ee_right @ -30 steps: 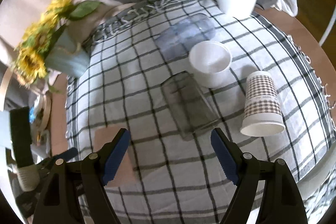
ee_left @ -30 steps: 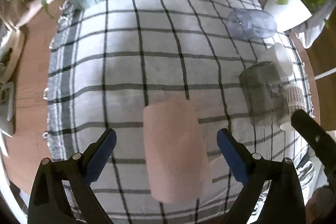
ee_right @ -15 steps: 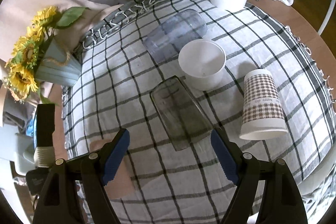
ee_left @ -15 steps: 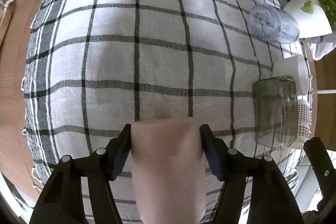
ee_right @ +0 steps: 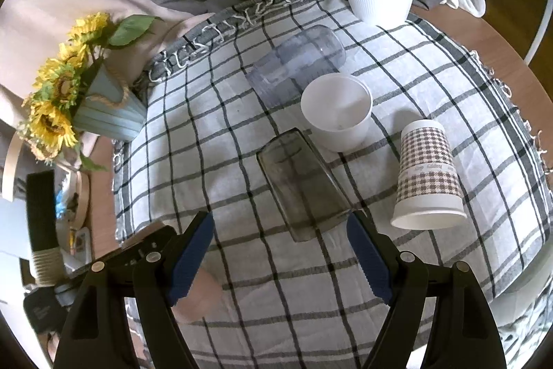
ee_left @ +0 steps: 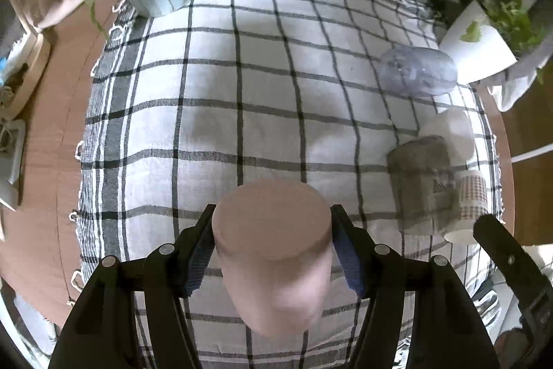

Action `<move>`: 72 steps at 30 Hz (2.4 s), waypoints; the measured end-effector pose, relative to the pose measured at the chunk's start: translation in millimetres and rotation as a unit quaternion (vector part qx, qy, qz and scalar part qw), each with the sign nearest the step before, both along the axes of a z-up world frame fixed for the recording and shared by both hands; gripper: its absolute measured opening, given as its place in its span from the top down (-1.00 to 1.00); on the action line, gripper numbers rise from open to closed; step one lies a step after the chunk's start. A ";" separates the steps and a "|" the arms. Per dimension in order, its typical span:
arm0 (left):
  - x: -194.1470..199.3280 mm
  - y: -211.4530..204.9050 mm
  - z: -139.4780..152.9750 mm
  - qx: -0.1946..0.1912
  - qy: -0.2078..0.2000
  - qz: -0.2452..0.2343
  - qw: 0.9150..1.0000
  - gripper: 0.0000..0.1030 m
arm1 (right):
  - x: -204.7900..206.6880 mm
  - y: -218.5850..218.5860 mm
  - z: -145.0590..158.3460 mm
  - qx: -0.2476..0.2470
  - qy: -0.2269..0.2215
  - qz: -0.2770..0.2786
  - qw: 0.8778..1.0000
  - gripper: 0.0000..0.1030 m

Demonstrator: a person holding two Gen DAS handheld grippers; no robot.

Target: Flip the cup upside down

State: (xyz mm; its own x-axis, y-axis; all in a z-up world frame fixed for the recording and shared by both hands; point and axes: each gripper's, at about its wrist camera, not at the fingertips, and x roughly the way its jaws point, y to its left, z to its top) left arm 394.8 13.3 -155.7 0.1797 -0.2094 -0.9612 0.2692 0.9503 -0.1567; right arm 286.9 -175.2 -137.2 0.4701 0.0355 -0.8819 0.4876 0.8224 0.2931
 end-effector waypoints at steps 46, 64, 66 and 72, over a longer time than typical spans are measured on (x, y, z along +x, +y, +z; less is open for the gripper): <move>-160.2 34.5 84.1 0.003 -0.226 0.073 0.971 -0.99 | -109.4 14.7 68.0 -0.112 -0.097 0.051 0.988 -0.76; -340.5 98.4 160.1 0.015 -0.352 0.098 0.931 -0.99 | -274.6 86.9 132.8 -0.157 -0.200 0.050 0.966 -0.92; -358.1 101.1 164.3 0.013 -0.360 0.099 0.927 -1.00 | -291.9 93.9 136.8 -0.160 -0.209 0.057 0.963 -0.92; -394.4 98.5 167.2 0.000 -0.367 0.090 0.926 -1.00 | -328.2 105.0 142.4 -0.179 -0.223 0.067 0.956 -0.95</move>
State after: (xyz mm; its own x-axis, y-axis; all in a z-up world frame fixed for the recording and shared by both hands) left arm 0.4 111.9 11.4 0.8164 -0.1131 -0.5662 0.1406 0.9901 0.0049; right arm -41.3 -70.2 5.2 0.8141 -0.1442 -0.5625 0.2627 0.9553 0.1354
